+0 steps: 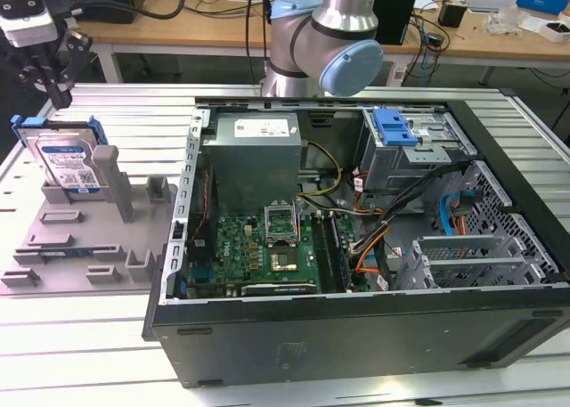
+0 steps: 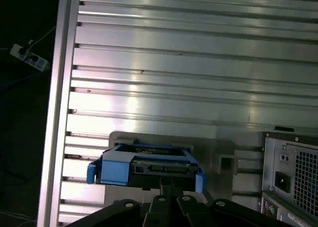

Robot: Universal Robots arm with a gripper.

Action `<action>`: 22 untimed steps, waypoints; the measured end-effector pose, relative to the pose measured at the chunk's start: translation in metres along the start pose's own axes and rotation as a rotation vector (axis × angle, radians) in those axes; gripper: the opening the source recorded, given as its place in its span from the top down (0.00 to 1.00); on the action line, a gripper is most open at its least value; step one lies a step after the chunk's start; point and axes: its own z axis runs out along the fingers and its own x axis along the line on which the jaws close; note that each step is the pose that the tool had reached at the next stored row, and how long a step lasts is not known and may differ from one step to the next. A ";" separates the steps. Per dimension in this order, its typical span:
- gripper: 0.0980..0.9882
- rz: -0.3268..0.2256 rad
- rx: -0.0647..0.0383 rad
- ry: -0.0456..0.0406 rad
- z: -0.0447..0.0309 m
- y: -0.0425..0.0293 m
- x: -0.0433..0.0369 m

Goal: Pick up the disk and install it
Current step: 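Pick up the disk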

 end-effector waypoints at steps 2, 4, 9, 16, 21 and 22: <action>0.99 -0.051 0.001 0.0022 0.0000 0.0000 0.0000; 0.99 -0.109 0.001 0.0047 0.0000 0.0000 0.0000; 0.99 -0.230 0.003 0.0099 0.0002 0.0000 0.0000; 0.92 -0.412 0.005 0.0176 0.0006 0.0000 0.0000; 0.58 -0.530 0.006 0.0227 0.0008 0.0000 0.0000; 0.58 -0.548 0.006 0.0235 0.0009 -0.0001 0.0000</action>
